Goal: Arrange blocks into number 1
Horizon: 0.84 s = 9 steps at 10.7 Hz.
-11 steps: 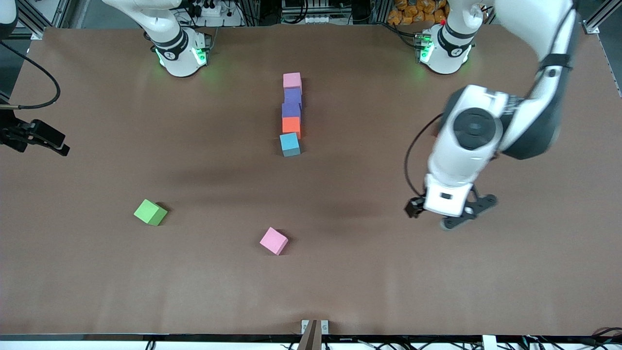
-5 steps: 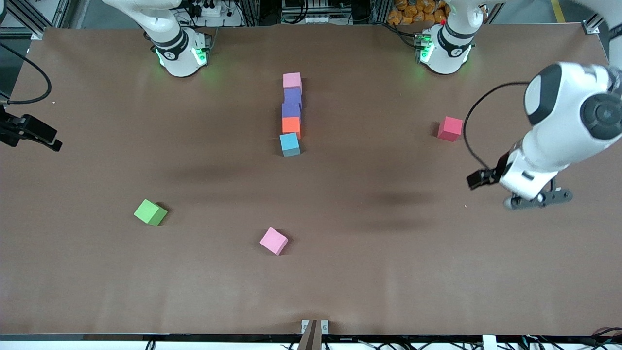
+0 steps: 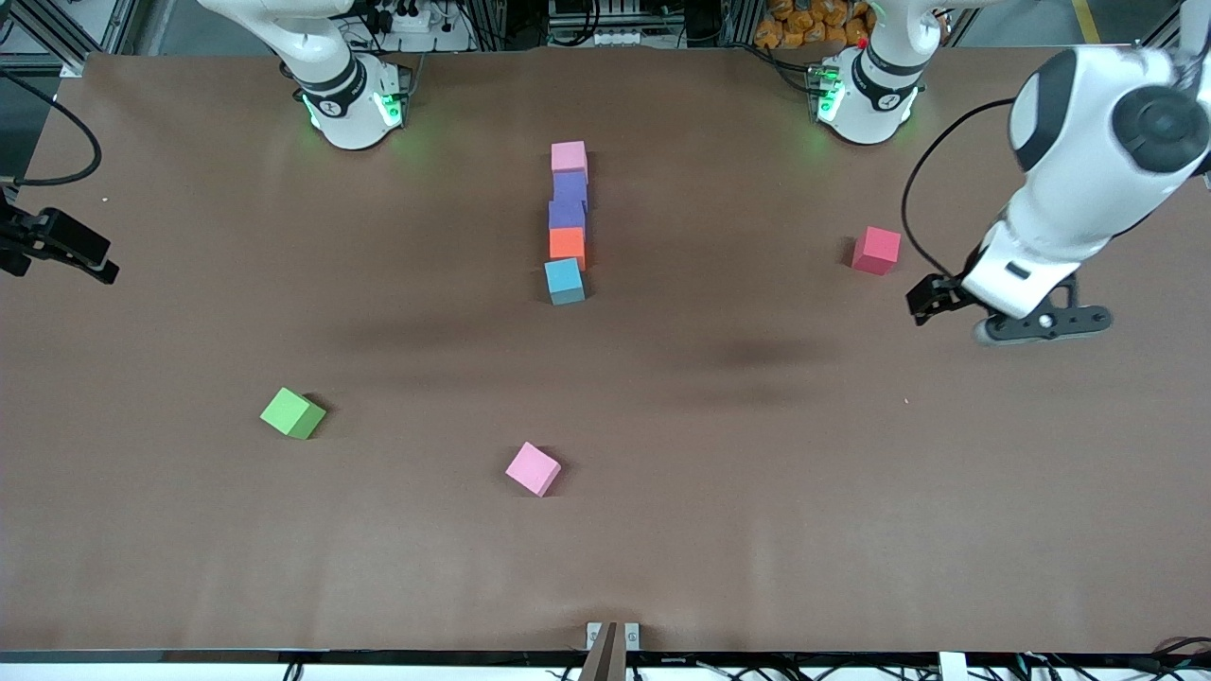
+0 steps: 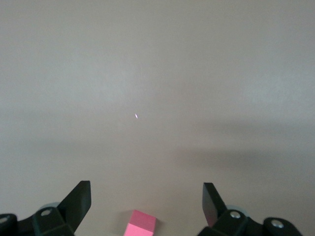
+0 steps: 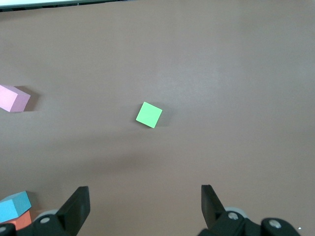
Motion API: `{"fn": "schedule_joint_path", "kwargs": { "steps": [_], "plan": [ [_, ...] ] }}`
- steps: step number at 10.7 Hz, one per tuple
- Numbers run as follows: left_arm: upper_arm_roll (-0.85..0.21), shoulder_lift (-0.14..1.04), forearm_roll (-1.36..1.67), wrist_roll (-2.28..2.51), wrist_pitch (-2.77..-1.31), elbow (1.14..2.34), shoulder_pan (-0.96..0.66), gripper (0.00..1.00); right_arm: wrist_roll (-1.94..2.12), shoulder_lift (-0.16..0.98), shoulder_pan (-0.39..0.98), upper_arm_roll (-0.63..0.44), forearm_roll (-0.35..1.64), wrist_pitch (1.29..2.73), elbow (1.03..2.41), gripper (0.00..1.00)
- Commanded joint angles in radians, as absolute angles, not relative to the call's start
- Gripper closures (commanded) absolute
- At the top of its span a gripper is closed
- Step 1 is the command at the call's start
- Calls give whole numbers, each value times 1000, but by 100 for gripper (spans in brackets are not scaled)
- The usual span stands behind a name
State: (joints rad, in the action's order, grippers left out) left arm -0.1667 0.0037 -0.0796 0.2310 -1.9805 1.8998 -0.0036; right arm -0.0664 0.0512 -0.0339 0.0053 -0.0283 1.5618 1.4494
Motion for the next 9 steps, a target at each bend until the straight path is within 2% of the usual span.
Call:
{"fn": "schedule_joint_path", "kwargs": {
  "steps": [1,6,7,9],
  "plan": [
    [-144,-29,-58,160,-1883,1811,-34,0,-67,54,-28,5,-57,1537,1427,0],
    [-149,-15,26,59,-1522,1554,-5,0,-71,54,-29,11,-55,1457,1427,0],
    [-149,-6,37,54,-1485,1504,-6,0,-72,52,-29,12,-51,1457,1427,0],
    [-149,-9,28,45,-1483,1488,0,0,-101,52,-28,14,-48,1450,1427,0]
  ]
}}
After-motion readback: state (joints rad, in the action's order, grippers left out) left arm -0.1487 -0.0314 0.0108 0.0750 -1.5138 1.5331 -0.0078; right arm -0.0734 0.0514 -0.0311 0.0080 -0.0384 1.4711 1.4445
